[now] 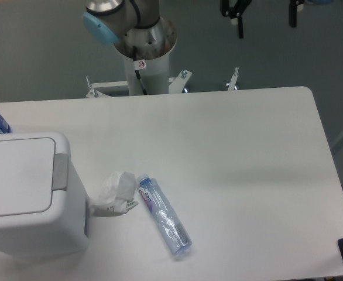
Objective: Open the trash can
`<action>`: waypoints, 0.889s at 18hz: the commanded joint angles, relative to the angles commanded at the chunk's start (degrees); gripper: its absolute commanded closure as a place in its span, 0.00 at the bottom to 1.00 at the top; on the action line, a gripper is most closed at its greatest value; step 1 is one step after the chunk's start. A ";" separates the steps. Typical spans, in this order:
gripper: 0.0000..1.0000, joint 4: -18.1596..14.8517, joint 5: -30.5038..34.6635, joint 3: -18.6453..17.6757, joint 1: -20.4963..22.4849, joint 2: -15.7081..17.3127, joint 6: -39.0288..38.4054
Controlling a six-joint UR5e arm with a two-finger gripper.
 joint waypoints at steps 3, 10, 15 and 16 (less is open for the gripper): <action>0.00 -0.09 -0.09 -0.79 -0.09 0.26 0.26; 0.00 1.75 -0.35 -1.05 -3.07 -2.02 -0.70; 0.00 5.97 0.70 -4.04 -7.55 -3.60 -0.97; 0.00 6.76 0.79 -4.13 -8.25 -4.39 -1.49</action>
